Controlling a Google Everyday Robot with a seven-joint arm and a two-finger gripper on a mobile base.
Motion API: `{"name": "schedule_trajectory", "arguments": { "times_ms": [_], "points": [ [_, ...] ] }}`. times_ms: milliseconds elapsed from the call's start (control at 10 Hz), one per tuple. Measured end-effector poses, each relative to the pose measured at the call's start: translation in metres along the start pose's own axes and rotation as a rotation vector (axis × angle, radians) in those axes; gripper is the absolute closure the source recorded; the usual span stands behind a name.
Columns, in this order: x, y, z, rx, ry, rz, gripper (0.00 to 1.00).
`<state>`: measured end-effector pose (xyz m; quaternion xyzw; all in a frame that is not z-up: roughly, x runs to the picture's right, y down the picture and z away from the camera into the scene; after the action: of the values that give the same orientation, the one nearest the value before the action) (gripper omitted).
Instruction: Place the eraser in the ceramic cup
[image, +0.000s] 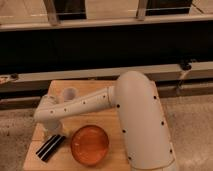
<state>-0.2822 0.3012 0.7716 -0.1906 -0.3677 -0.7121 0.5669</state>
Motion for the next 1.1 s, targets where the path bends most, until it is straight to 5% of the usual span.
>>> {"name": "schedule_trajectory", "arguments": {
  "times_ms": [1100],
  "points": [
    [-0.0015, -0.0064, 0.0017, -0.026, 0.037, -0.008, 0.20]
  ]
}}
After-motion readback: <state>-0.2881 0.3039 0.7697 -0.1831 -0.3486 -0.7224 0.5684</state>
